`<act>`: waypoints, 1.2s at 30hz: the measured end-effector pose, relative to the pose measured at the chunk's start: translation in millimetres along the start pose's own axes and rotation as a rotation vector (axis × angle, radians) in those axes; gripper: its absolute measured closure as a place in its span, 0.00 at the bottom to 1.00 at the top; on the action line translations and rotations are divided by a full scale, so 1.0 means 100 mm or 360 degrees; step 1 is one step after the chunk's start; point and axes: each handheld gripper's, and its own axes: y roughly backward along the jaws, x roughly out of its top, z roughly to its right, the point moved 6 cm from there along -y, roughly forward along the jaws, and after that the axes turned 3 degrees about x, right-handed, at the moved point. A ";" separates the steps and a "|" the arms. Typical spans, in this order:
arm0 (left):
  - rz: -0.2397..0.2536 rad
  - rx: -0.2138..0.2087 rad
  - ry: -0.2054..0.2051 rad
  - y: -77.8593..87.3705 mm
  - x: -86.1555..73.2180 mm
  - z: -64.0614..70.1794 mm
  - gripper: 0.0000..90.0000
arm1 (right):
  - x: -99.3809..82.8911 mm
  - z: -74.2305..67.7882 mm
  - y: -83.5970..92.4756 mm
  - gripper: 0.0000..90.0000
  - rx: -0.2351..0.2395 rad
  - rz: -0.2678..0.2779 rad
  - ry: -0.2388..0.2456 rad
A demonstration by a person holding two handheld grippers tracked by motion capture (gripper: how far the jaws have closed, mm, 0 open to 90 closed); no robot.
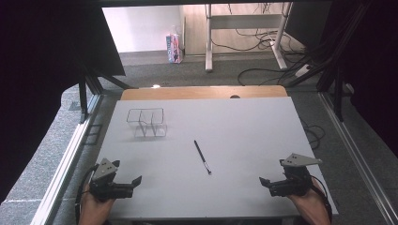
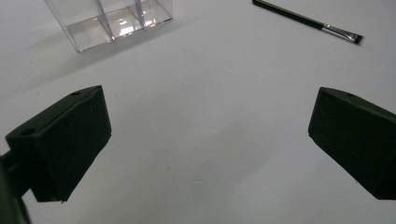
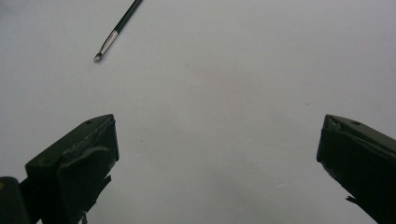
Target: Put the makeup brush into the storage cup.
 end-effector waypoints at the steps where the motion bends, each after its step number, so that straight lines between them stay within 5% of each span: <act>1: -0.0002 0.0002 0.0000 0.00 0.00 0.00 0.00 | 0.00 0.00 -0.01 0.00 0.0004 0.0000 0.0010; 8: 0.0006 -0.0030 0.0045 0.00 -0.01 -0.03 0.00 | 0.00 -0.01 -0.03 0.00 0.0008 0.0007 0.0018; 22: -0.0016 -0.0014 0.0040 0.00 -0.02 -0.04 0.00 | 0.01 -0.03 -0.07 0.00 0.0001 -0.0005 0.0050; 36: -0.0030 -0.0002 0.0027 -0.01 -0.02 -0.04 0.00 | 0.03 -0.08 -0.11 0.00 0.0022 -0.0062 0.0004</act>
